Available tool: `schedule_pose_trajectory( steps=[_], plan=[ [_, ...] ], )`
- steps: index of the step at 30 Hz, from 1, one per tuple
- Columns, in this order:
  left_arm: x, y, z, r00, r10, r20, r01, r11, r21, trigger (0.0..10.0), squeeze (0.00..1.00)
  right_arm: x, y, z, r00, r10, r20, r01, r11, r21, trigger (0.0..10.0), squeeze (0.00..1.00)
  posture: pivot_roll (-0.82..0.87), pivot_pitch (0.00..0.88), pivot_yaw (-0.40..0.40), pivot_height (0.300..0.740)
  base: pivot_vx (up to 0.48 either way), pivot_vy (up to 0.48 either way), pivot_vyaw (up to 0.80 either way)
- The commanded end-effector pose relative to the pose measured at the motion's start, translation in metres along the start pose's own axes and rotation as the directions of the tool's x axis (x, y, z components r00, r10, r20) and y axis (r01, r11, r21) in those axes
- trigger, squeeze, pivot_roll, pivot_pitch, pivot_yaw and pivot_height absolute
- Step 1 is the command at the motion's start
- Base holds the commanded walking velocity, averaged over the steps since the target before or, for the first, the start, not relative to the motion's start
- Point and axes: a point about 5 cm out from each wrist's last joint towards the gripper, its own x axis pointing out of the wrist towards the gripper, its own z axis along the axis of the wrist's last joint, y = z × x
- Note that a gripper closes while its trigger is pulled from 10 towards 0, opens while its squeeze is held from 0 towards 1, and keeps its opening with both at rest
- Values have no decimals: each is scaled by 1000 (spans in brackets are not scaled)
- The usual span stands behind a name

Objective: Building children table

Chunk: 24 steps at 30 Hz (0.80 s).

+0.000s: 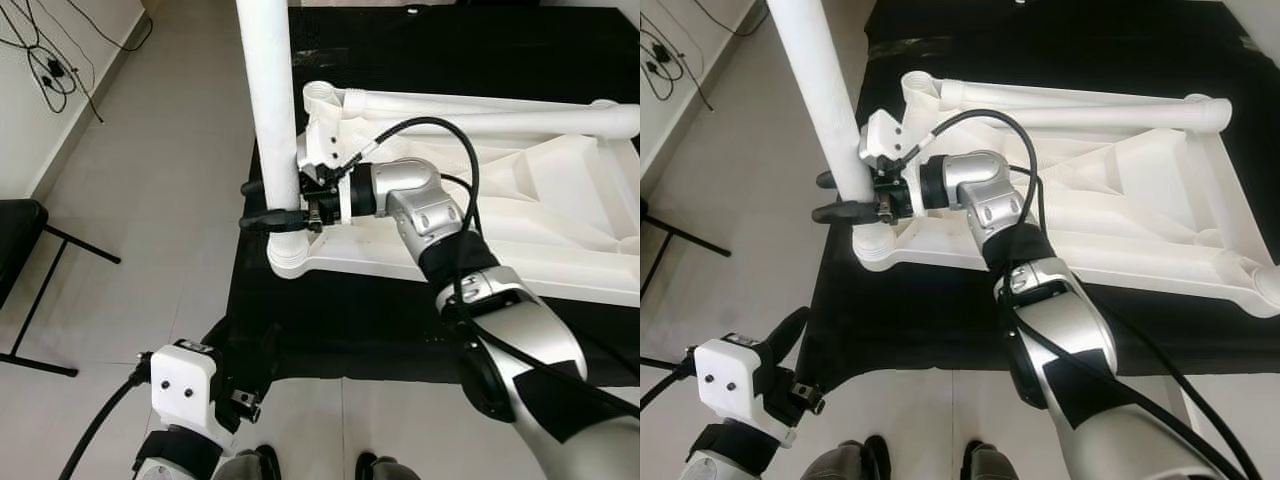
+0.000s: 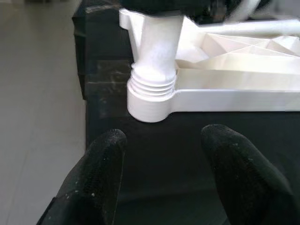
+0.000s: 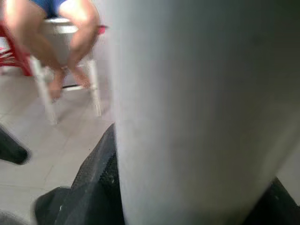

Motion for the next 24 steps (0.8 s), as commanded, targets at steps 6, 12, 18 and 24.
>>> schedule_pose_trajectory(
  steps=[6, 12, 18, 24],
  plan=[
    [-1, 1, -2, 1000, 1, -15, -1, 1000, -9, 10000, 0, -6, 54, -59, 850, -471, -235, 507, 852, 128, 0, 0, 47, 278, -4, 740, 0, 0, 0],
    [5, 6, -6, 1000, -16, -21, 16, 1000, -13, 10000, 0, -16, 109, -67, 570, -740, -357, 819, 548, 170, 0, 0, 32, 225, 18, 740, 0, 0, 0],
    [6, 10, -9, 1000, 8, -18, -8, 1000, -3, 10000, 0, 4, 89, -59, 663, -695, -280, 748, 628, 212, 10000, 0, 42, 208, 14, 740, 0, 0, 0],
    [6, 10, -8, 1000, 5, -18, -5, 1000, -5, 10000, 0, 8, 74, -35, 738, -655, -163, 674, 697, 247, 10000, 1000, 48, 207, 15, 740, 0, 0, 0]
  ],
)
